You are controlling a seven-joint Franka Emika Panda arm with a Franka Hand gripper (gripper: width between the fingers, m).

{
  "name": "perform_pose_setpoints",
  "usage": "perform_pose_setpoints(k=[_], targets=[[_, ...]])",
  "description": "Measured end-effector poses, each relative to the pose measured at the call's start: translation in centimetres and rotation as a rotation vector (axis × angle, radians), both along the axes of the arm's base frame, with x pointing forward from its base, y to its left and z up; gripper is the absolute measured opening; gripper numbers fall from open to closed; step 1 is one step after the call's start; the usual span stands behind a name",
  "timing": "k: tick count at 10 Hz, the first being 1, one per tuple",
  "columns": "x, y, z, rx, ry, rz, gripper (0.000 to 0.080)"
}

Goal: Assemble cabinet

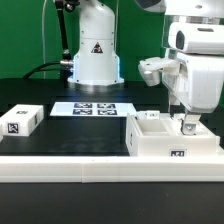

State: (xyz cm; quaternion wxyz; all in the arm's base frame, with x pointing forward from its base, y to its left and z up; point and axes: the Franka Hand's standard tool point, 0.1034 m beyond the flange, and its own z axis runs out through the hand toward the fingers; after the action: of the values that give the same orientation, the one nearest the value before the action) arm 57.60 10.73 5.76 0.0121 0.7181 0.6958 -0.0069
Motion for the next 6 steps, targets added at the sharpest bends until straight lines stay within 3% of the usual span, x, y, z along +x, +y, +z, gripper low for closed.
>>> perform_pose_setpoints(k=[2,6], targets=[[-0.9,-0.2,1.0,-0.008,0.004,0.0,0.0795],[-5.5,-0.4,3.4,-0.02,-0.007,-0.024,0.0797]])
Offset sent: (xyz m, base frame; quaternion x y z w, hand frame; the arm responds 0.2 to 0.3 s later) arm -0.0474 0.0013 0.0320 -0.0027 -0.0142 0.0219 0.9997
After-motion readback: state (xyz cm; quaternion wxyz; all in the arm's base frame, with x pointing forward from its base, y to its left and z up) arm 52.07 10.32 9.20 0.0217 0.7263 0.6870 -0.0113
